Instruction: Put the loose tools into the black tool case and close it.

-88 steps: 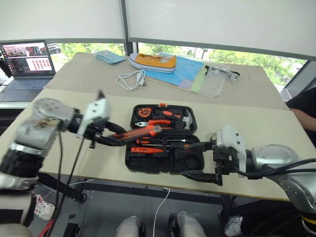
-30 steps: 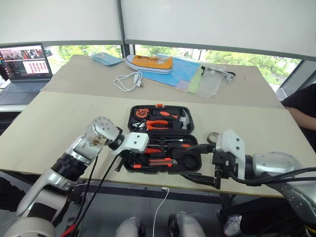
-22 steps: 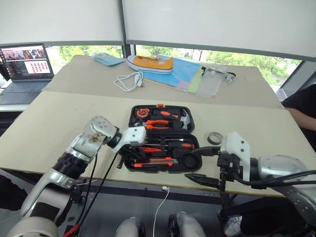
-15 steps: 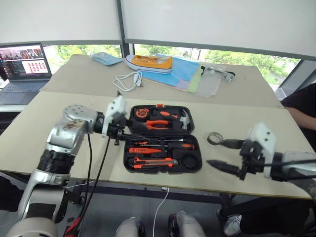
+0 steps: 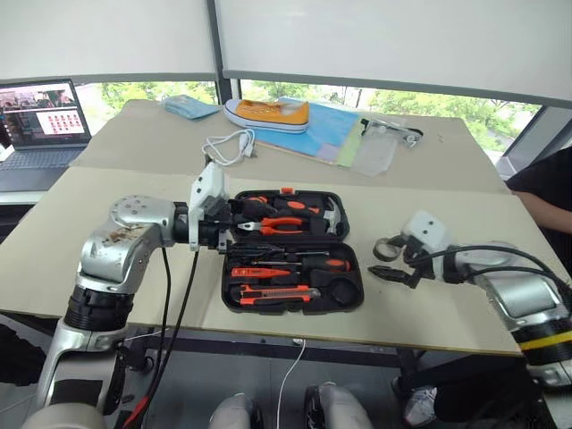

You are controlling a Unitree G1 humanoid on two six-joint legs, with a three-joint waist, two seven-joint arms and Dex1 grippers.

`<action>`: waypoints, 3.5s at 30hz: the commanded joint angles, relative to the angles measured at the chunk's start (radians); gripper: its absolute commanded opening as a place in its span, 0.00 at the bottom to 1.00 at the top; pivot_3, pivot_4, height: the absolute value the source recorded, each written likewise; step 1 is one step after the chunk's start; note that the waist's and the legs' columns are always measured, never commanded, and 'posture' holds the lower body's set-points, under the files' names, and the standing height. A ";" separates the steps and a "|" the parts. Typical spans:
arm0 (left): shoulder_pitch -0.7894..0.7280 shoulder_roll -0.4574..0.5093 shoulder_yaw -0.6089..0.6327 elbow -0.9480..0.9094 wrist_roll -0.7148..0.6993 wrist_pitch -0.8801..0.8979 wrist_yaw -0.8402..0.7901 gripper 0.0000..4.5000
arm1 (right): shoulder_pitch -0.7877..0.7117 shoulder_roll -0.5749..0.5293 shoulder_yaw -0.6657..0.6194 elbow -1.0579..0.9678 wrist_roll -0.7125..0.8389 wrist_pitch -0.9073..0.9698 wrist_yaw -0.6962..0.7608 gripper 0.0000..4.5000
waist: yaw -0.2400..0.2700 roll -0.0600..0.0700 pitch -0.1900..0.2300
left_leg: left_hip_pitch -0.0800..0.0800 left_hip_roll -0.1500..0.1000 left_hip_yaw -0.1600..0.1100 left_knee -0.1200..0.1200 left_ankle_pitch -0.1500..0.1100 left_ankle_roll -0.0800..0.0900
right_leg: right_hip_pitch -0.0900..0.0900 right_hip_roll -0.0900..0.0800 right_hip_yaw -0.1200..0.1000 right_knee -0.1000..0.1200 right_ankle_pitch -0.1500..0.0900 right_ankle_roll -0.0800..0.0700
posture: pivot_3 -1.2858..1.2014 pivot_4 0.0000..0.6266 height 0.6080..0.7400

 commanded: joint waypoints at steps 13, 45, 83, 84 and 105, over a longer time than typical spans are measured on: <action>0.055 0.098 -0.062 -0.025 0.034 -0.117 -0.089 1.00 | -0.075 0.036 -0.115 -0.030 0.098 0.109 0.137 0.01 | -0.009 0.002 0.001 | 0.000 0.000 0.001 0.000 0.000 -0.001 | -0.001 -0.002 0.001 0.002 0.000 0.000 | 0.52 0.24 0.84; 0.025 0.088 -0.102 0.059 0.098 -0.231 -0.120 1.00 | 0.145 -0.048 0.002 -0.604 0.159 0.238 0.158 0.91 | 0.010 0.002 0.001 | -0.004 0.000 0.000 0.000 0.000 0.000 | -0.005 0.000 0.000 0.002 -0.001 -0.001 | 0.52 0.24 0.84; 0.118 0.040 -0.114 0.246 0.258 -0.283 0.053 0.02 | 0.108 0.021 -0.046 -0.200 0.087 -0.211 0.381 0.02 | 0.011 0.002 0.001 | -0.004 0.001 0.003 0.000 0.000 -0.001 | -0.007 -0.001 -0.001 0.003 -0.001 -0.002 | 0.52 0.24 0.84; 0.117 0.037 -0.122 0.244 0.265 -0.286 0.048 0.02 | 0.124 0.019 -0.047 -0.218 0.083 -0.208 0.375 0.02 | 0.012 0.002 0.001 | -0.004 0.001 0.003 0.000 0.000 -0.001 | -0.007 -0.001 -0.001 0.003 -0.001 -0.002 | 0.52 0.24 0.84; 0.092 0.159 -0.014 0.396 0.263 -0.153 0.032 0.15 | 0.188 -0.052 -0.250 -0.227 0.073 0.020 0.172 0.16 | 0.009 0.002 0.001 | -0.004 0.001 0.002 0.000 0.000 -0.001 | -0.007 -0.002 0.000 0.003 -0.001 -0.002 | 0.52 0.24 0.84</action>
